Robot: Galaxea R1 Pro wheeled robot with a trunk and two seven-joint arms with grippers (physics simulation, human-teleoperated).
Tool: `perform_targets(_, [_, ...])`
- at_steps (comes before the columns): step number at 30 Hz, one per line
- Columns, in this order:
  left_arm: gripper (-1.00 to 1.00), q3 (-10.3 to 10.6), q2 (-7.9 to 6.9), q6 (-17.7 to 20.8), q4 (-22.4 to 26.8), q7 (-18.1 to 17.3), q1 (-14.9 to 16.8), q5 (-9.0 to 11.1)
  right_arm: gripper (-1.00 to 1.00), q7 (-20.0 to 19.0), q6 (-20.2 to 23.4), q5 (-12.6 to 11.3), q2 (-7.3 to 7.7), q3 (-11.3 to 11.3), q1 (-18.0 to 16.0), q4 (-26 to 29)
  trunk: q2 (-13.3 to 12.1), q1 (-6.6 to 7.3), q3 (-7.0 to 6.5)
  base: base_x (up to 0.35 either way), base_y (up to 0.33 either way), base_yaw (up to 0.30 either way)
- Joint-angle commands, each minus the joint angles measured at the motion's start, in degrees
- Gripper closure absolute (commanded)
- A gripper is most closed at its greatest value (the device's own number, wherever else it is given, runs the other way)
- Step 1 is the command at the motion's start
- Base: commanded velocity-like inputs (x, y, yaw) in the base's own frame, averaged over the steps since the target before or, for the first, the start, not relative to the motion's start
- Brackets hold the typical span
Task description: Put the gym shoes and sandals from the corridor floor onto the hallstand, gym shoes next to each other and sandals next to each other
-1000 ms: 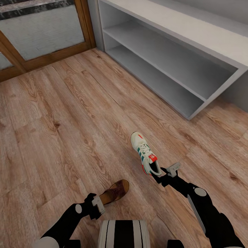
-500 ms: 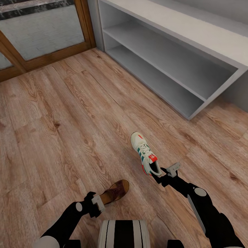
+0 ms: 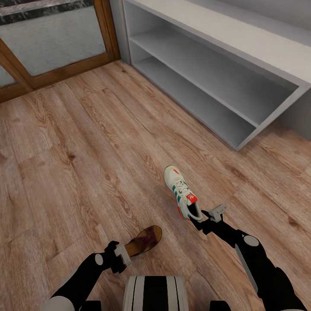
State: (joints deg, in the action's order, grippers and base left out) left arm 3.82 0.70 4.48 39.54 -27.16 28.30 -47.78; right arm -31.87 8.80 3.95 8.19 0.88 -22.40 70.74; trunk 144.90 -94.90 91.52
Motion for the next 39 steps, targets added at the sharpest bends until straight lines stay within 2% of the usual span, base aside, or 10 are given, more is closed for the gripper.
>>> perform_targets(1, [-1.0, 0.04, 0.0, 0.33, 0.12, -0.26, 0.0, -0.17, 1.0, -0.3, 0.25, 0.36, -0.01, 0.09, -0.02, 0.1, 0.01, 0.01, 0.03, 0.0, 0.0, 0.0])
perform_targets(15, [-1.0, -0.03, 0.0, 0.35, 0.1, -0.21, 0.0, -0.17, 1.0, -0.3, 2.72, 0.32, -0.01, 0.09, -0.02, 0.31, 0.01, 0.01, 0.05, 0.0, 0.0, 0.0])
perform_targets(27, [-1.0, -0.04, -0.12, 0.35, 0.18, -0.18, 0.0, -0.2, 1.0, -0.3, 3.06, 0.36, -0.02, 0.09, -0.02, 0.28, 0.01, 0.01, 0.68, 0.0, 0.0, 0.037])
perform_targets(39, [-1.0, -0.04, -0.06, 0.35, 0.23, -0.18, 0.09, -0.2, 1.0, -0.3, 3.08, 0.36, -0.02, 0.09, -0.02, 0.19, 0.01, 0.01, 0.74, 0.0, 0.0, 0.003])
